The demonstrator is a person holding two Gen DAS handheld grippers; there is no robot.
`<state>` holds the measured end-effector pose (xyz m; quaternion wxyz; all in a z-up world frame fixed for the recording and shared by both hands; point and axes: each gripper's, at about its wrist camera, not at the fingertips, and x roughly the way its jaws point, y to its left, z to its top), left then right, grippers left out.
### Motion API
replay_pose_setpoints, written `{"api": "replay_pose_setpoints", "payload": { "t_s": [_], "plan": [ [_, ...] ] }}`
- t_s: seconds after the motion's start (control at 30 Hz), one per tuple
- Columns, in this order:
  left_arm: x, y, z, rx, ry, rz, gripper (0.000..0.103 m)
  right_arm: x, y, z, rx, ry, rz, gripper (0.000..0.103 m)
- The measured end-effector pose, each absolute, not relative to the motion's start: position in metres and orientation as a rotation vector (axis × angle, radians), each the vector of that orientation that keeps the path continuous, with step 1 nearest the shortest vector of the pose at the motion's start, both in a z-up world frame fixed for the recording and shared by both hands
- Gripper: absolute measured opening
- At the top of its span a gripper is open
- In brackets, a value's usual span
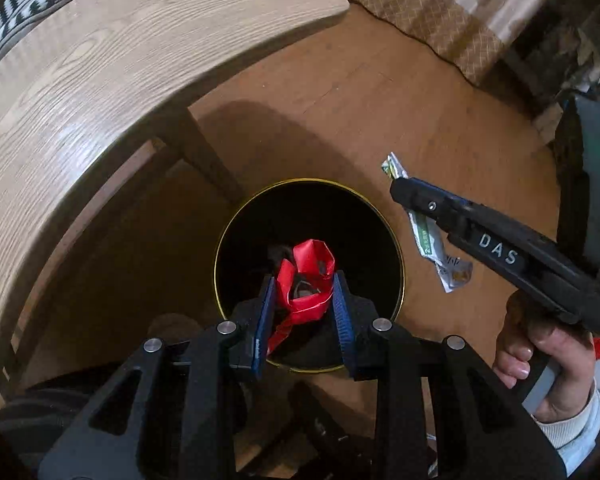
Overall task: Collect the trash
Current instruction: 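Carry ribbon and tube to the black bin and release both, then grasp the snack wrapper with left tool while right grasps crumpled foil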
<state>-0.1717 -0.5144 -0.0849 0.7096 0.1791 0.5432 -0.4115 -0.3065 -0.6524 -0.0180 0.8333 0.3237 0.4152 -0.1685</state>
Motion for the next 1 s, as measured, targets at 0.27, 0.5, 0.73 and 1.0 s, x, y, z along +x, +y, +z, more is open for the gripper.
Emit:
{"api": "replay_pose_setpoints", "payload": {
  "t_s": [0.27,0.5,0.73,1.0],
  "plan": [
    [-0.176,-0.522,-0.088,0.403,1.213,-0.954,0.055,-0.305,-0.664,-0.028,0.777,0.892,-0.341,0.02],
    [-0.169,-0.505,-0.057,0.392,1.053,-0.927,0.097,-0.316,-0.68,-0.024,0.807,0.904,-0.49,0.096],
    [-0.092,-0.369,0.011,0.162,0.859,-0.591,0.097,-0.283,-0.656,-0.003,0.488,0.937,-0.69,0.096],
    [-0.006,-0.143,0.016,-0.095,0.854,-0.092,0.097,-0.16,-0.563,0.054,0.296,0.831,-0.526,0.096]
  ]
}}
